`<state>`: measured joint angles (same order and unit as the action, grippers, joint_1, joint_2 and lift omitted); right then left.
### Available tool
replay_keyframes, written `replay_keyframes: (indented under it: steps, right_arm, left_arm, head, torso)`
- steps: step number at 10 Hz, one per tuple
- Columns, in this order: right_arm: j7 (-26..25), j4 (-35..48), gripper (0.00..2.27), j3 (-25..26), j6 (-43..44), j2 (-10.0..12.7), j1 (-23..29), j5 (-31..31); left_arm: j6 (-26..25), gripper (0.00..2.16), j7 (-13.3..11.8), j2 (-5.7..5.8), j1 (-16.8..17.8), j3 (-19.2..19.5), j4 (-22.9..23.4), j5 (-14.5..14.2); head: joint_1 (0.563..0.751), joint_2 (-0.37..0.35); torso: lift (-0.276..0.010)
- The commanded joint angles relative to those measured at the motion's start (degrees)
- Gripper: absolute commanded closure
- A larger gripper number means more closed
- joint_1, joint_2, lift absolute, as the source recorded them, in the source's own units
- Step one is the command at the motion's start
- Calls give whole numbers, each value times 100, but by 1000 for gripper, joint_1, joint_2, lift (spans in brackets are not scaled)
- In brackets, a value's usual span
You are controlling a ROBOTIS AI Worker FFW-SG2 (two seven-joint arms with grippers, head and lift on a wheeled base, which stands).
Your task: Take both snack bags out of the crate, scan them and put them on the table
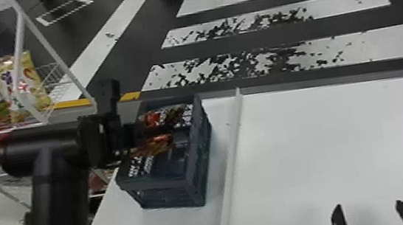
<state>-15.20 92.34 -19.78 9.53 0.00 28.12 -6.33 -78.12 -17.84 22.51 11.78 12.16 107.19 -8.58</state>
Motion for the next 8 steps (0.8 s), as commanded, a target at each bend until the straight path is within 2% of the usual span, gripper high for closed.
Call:
replay_keyframes:
  steps: [1,4,6,8]
  right_arm:
    - [0,-23,80,-9,0,5,-8,0]
    - [0,-23,83,0,0,5,-8,35]
    - [0,-32,83,0,0,5,-8,35]
    - [0,-32,87,0,0,5,0,35]
  left_arm:
    - [29,2138,9,-1,-88,103,74,-47]
    - [-41,2138,-9,-27,-202,287,725,-170]
    - [-270,2138,53,-62,-264,454,1147,-461]
    - [-463,2138,299,-273,-545,454,1718,-663]
  head:
    - [695,350]
    - [695,350]
    - [695,350]
    - [695,350]
  torso:
    - [-92]
    - [-92]
    - [-92]
    - [-92]
